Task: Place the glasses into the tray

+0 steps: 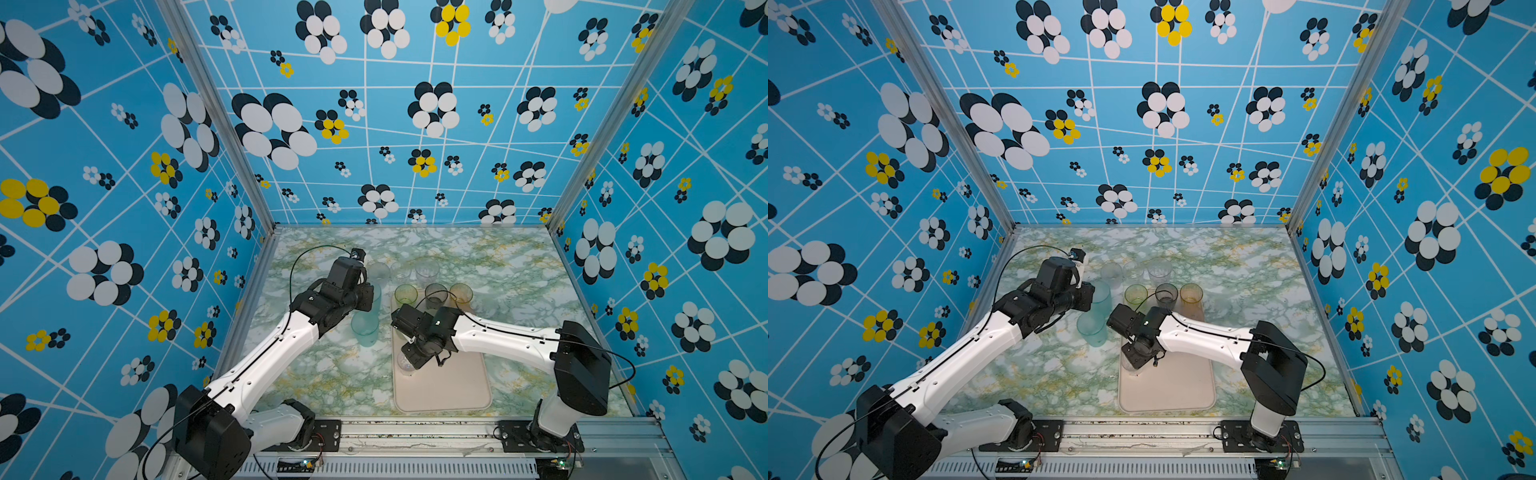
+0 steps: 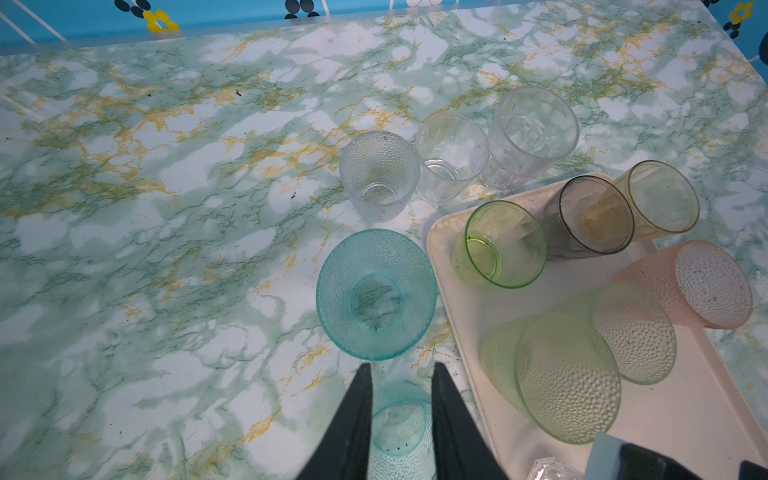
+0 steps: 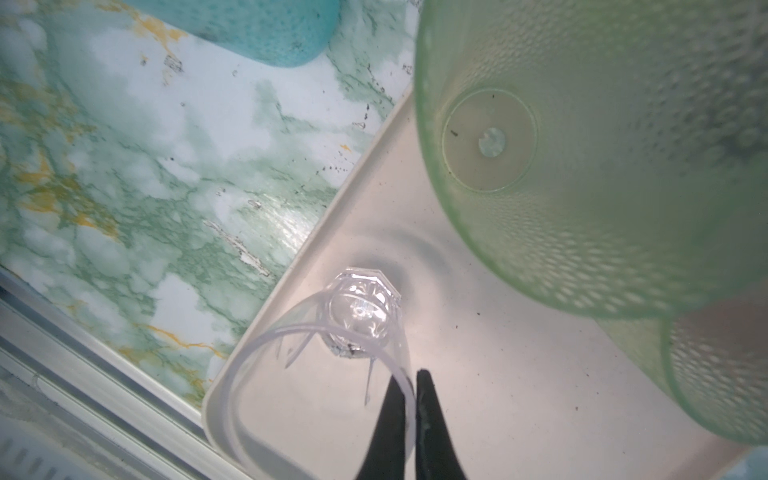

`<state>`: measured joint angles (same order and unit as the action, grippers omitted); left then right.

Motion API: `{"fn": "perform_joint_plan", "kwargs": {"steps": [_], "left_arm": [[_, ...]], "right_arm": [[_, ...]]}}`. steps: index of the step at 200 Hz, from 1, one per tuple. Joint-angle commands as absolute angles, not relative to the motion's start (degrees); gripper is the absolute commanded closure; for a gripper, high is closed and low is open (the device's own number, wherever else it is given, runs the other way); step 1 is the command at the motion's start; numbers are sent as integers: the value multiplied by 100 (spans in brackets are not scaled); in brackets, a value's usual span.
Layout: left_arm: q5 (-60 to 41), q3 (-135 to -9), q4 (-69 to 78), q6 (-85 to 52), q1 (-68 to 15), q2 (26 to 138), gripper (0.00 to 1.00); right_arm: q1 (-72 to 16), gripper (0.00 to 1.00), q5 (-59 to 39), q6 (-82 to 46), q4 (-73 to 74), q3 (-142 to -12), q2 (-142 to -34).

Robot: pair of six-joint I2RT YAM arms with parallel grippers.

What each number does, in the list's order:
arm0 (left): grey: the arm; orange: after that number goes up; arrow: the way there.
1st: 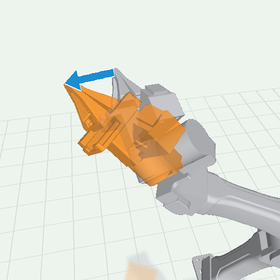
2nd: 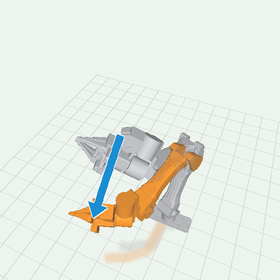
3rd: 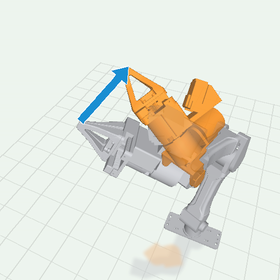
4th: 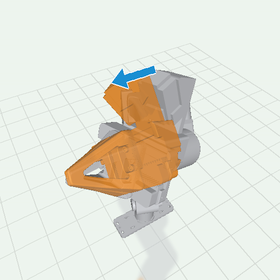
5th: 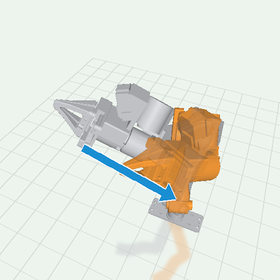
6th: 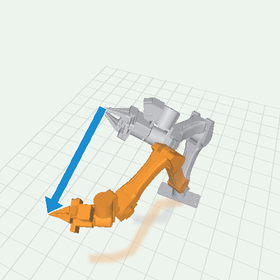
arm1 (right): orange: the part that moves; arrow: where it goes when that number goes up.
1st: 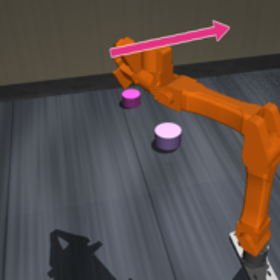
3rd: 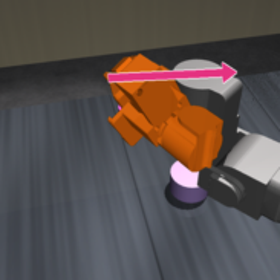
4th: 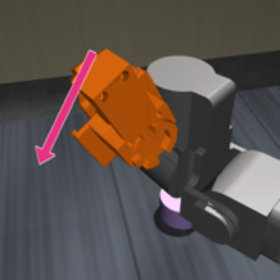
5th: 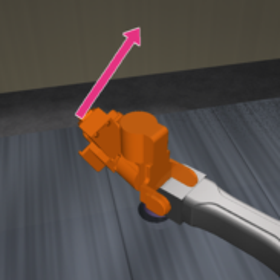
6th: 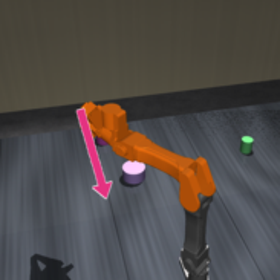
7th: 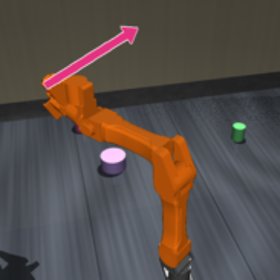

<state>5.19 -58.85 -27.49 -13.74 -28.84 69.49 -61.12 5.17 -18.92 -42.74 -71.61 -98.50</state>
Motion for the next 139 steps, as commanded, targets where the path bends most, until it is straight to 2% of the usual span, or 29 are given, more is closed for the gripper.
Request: {"fn": "perform_joint_plan", "kwargs": {"steps": [1, 139], "left_arm": [[488, -5818, -2874, -1336, -2823, 6799, 72], [509, -5845, -2953, -1322, -2807, 6746, 72]], "right_arm": [[-6094, 100, 360, -1904, -4254, -7225, -9984], [-6064, 92, 289, -1916, -4250, -7263, -9951]]}}
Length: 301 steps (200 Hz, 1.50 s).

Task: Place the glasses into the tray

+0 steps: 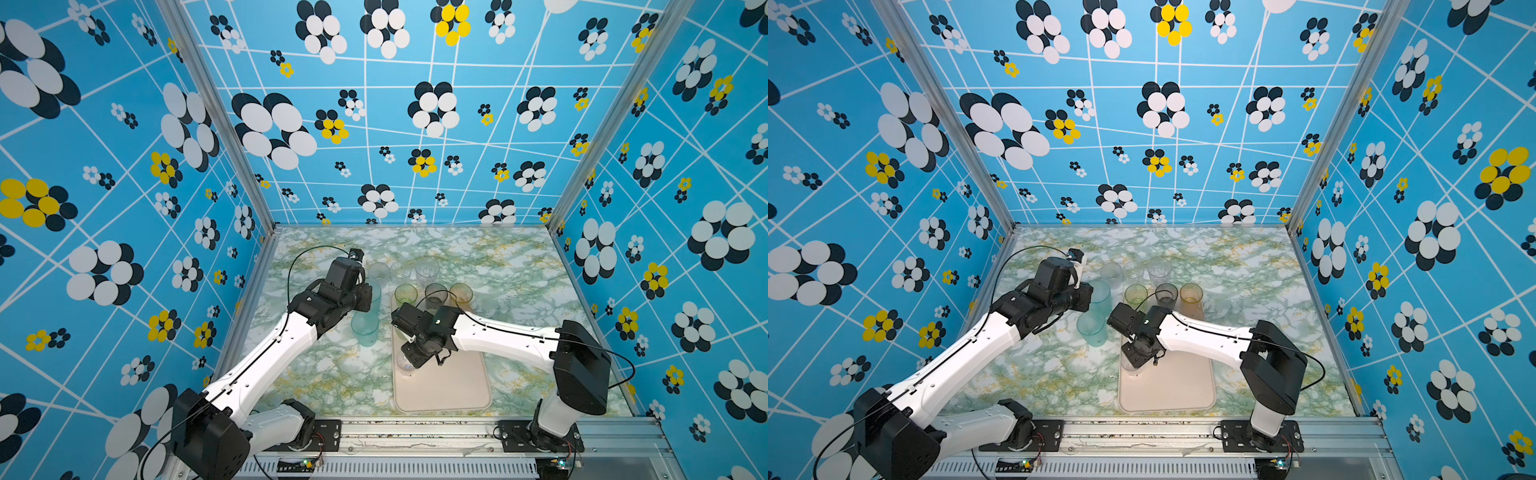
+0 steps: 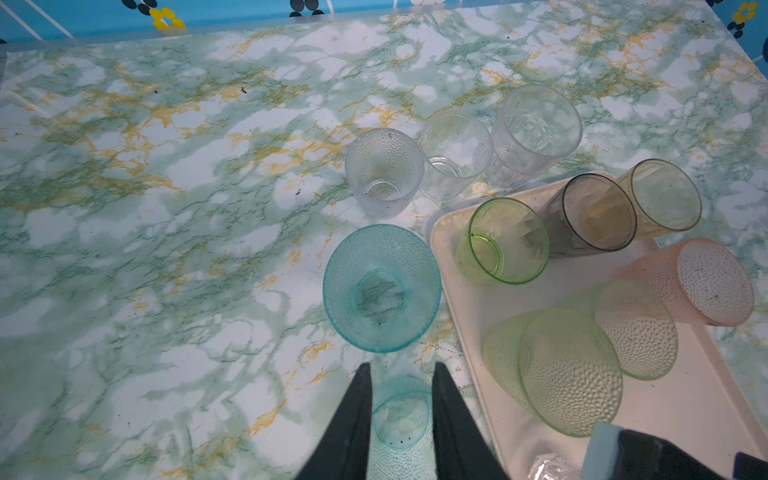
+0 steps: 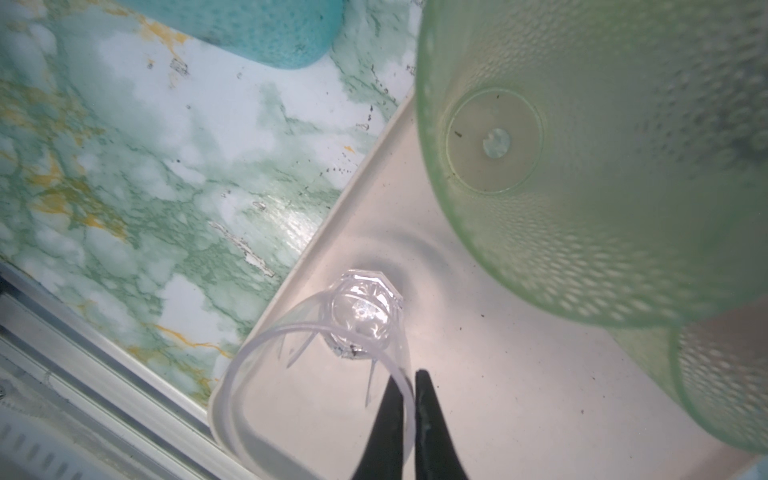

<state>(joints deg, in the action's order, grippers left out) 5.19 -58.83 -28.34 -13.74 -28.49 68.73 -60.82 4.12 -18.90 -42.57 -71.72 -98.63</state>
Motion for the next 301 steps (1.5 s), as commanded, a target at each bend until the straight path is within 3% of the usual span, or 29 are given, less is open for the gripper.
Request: {"fn": "perform_joint_plan", "kwargs": {"steps": [1, 161, 301], "left_arm": [[509, -5845, -2953, -1325, -2810, 6744, 72], [516, -5757, -2988, -1309, -2755, 6631, 72], [536, -5713, -3056, -1301, -2691, 6548, 72]], "right_arm": [[-6064, 92, 289, -1920, -4247, -7266, -9950], [-5844, 91, 355, -2017, -4062, -7335, -10063], [-5827, 78, 327, -2021, -4043, -7326, -9792]]}}
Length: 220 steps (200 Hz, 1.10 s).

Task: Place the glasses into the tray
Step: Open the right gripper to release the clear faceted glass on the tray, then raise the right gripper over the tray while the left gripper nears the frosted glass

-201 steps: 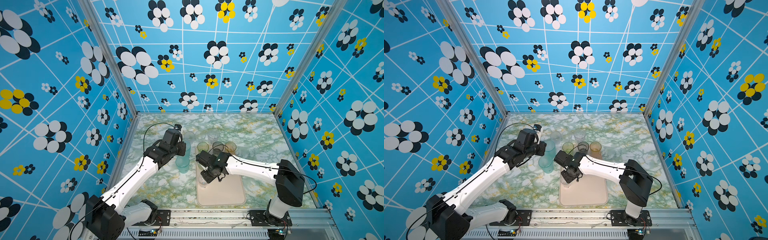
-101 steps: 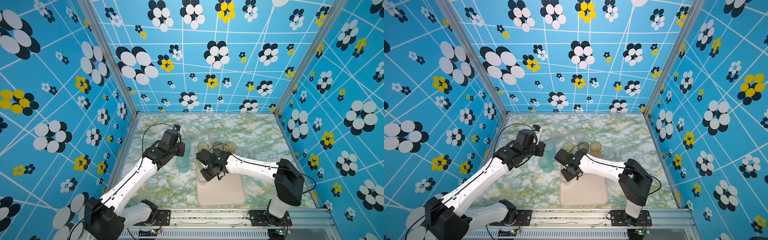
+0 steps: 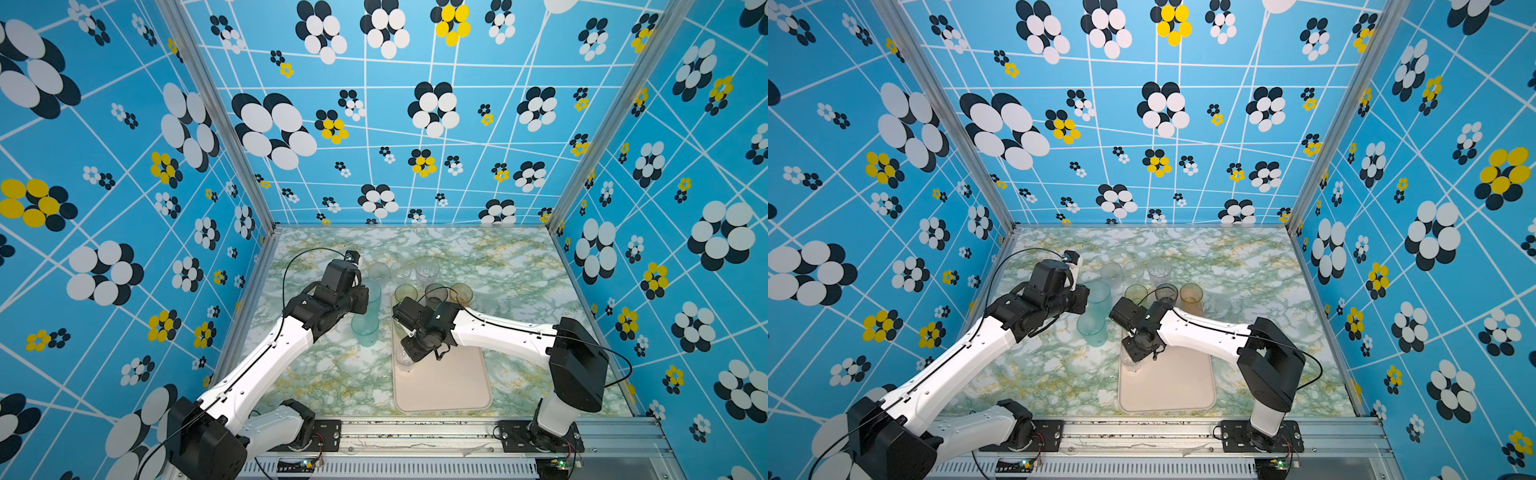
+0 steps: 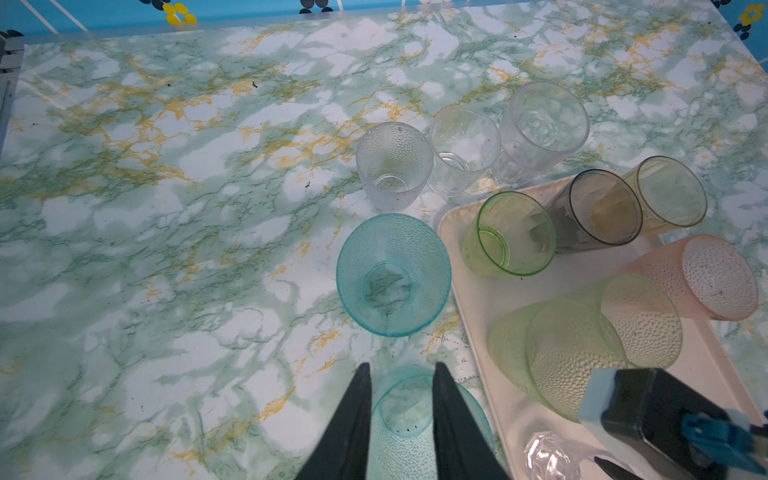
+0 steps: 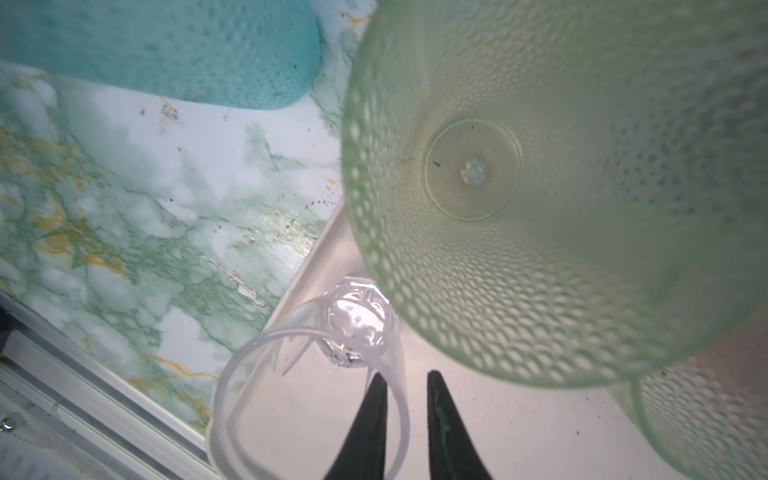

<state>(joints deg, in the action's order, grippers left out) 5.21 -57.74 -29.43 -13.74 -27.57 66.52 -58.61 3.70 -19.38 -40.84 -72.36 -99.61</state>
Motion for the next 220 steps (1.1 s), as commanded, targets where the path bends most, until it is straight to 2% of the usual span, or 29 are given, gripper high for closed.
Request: {"fn": "perform_joint_plan", "kwargs": {"steps": [1, 119, 179, 220], "left_arm": [[536, -5713, -3057, -1301, -2690, 6548, 72], [493, -5685, -3023, -1284, -2620, 6626, 72], [293, -6167, -3178, -1053, -2412, 7130, 72], [-110, -6700, -3199, -830, -1935, 7880, 67]], "right_arm": [[-5827, 78, 331, -2021, -4047, -7319, -9787], [-5719, 74, 360, -1873, -4180, -7303, -9138], [-4856, 68, 748, -1828, -4428, -7204, -8094], [-4329, 66, 765, -1743, -4368, -6981, -7686]]}}
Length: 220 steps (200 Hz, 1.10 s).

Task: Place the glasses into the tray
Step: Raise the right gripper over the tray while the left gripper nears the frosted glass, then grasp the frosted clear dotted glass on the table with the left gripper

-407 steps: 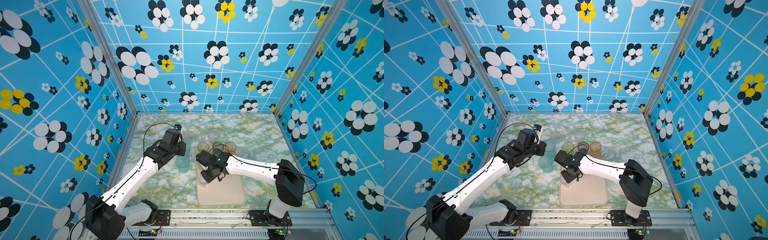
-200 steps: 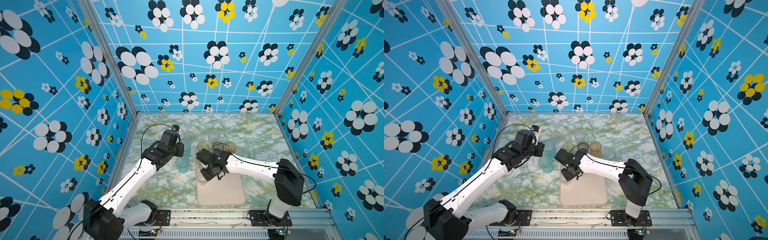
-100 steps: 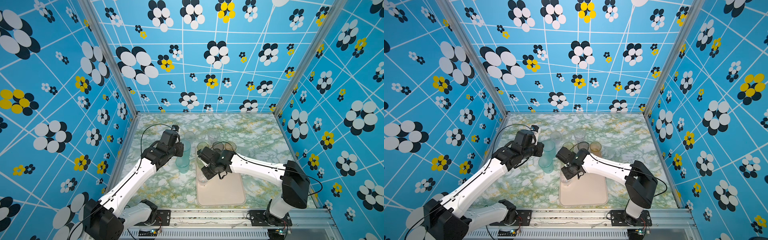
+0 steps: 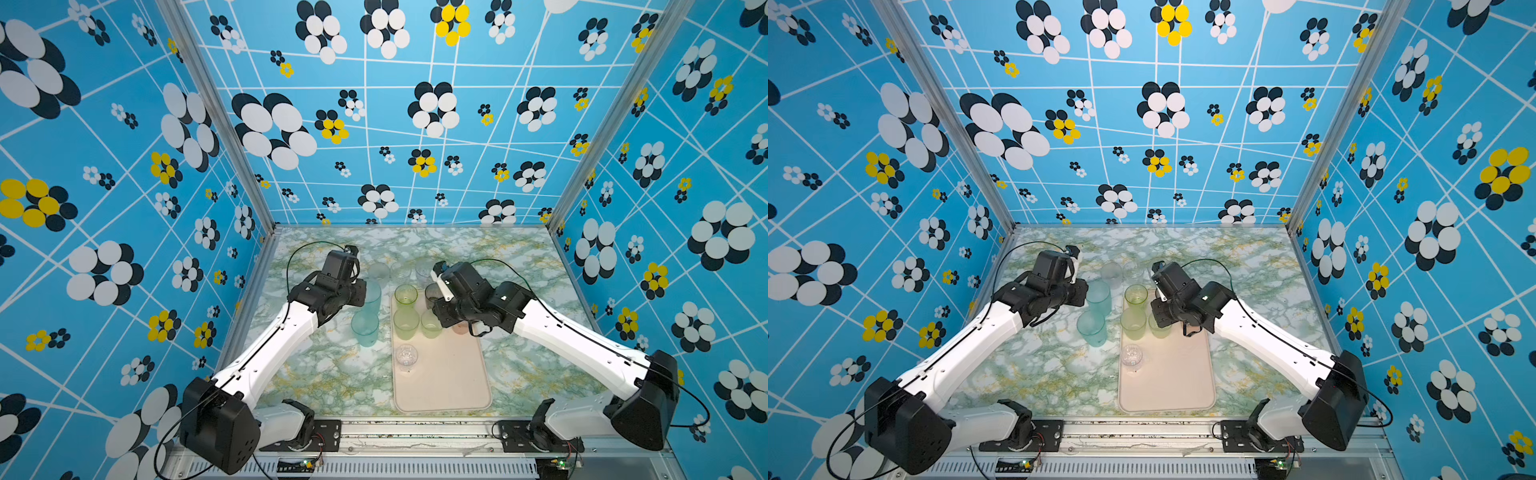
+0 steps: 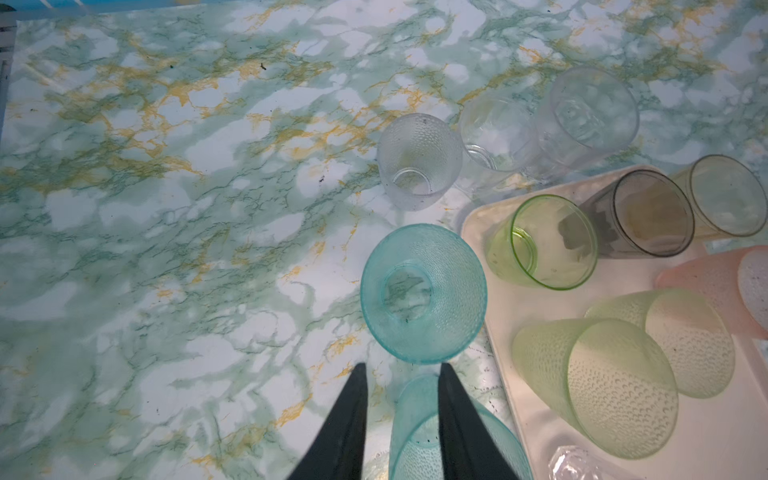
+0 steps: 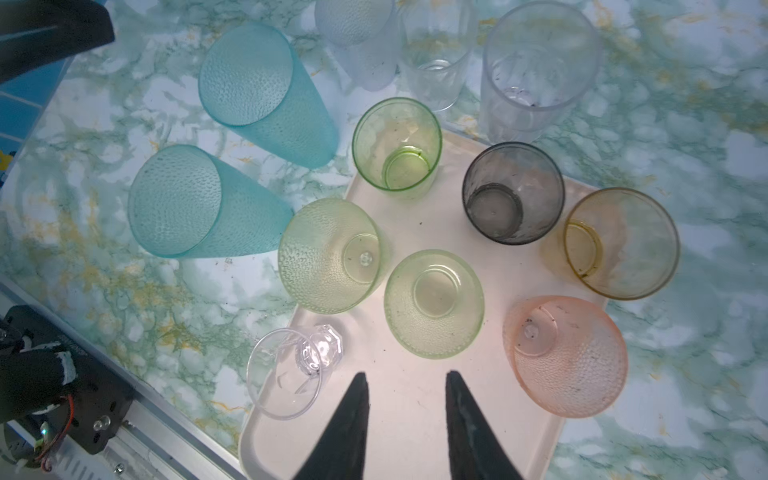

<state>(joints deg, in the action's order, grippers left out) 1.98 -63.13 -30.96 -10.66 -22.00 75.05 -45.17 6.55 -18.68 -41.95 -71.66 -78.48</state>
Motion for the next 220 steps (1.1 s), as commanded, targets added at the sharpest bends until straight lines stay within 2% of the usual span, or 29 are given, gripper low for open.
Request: {"fn": "perform_joint_plan", "kwargs": {"steps": [1, 38, 96, 220], "left_arm": [[-116, -6712, -3199, -824, -1921, 7904, 67], [-452, -7344, -3226, -582, -1605, 8813, 67], [-825, -8447, -3454, -414, -1552, 10174, 68], [-747, -9500, -3789, -185, -1522, 11455, 66]], "right_arm": [[-4322, 66, 765, -1742, -4368, -6967, -7679], [-3989, 64, 657, -1620, -4335, -6873, -7550], [-3563, 64, 274, -1428, -4210, -6892, -7790], [-3180, 63, 123, -1283, -4166, -6906, -7932]]}}
